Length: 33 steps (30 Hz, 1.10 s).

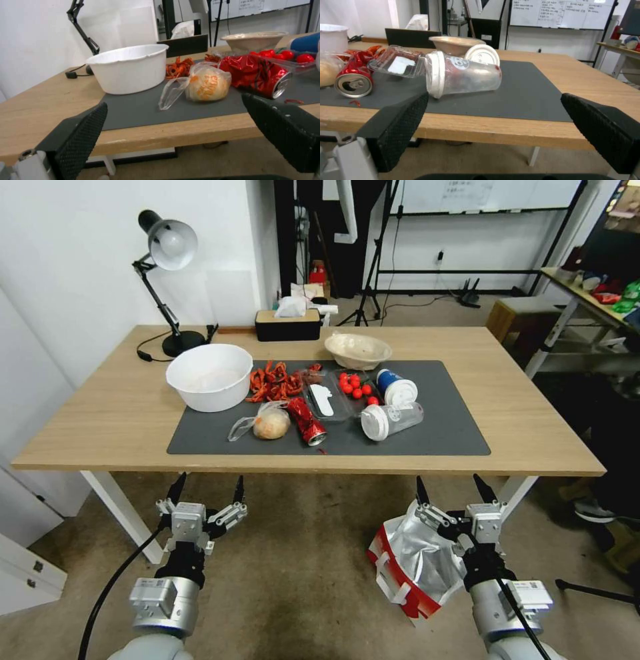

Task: Pick up the food delivery bag from the floor and place it on the table.

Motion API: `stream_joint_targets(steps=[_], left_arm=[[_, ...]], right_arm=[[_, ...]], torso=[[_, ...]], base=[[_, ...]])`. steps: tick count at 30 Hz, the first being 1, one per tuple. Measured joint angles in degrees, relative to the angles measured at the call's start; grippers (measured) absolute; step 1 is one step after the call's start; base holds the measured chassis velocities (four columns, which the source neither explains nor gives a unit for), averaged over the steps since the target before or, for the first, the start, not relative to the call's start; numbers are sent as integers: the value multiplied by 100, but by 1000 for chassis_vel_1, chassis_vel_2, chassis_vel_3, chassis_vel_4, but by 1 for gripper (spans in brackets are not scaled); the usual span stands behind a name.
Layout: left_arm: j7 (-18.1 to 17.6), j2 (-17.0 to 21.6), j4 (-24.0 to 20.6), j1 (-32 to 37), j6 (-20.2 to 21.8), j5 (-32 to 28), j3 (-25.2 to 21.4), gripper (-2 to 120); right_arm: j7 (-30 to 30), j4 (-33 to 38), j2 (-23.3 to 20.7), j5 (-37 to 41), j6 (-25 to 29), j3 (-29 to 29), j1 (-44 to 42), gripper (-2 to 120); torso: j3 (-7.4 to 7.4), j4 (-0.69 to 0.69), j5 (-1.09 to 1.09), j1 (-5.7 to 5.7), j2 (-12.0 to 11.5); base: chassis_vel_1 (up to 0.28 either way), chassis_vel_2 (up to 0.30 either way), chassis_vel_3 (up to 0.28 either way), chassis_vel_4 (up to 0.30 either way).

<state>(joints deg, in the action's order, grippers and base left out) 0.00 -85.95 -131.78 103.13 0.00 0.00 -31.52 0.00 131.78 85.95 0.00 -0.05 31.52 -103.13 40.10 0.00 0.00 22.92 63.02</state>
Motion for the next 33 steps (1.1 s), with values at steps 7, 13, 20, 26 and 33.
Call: stream_joint_targets(steps=[7,13,20,26,33], left_arm=[[0,0,0,0,0,0,0,100],[0,0,0,0,0,0,0,100],[0,0,0,0,0,0,0,100],[-328,161,109,-226,-3,-230,184,100],[-1458,720,485,-998,-30,-1065,831,100]], right_arm=[[0,0,0,0,2,0,0,100],[0,0,0,0,4,0,0,100],[0,0,0,0,5,0,0,100],[-712,78,-96,507,-403,220,221,100],[-992,96,-252,960,-602,455,336,100]], torso=[[0,0,0,0,0],[0,0,0,0,0],[0,0,0,0,0],[0,2,0,0,0],[0,-1,0,0,0]], base=[[0,0,0,0],[0,0,0,0],[0,0,0,0],[0,0,0,0],[0,0,0,0]])
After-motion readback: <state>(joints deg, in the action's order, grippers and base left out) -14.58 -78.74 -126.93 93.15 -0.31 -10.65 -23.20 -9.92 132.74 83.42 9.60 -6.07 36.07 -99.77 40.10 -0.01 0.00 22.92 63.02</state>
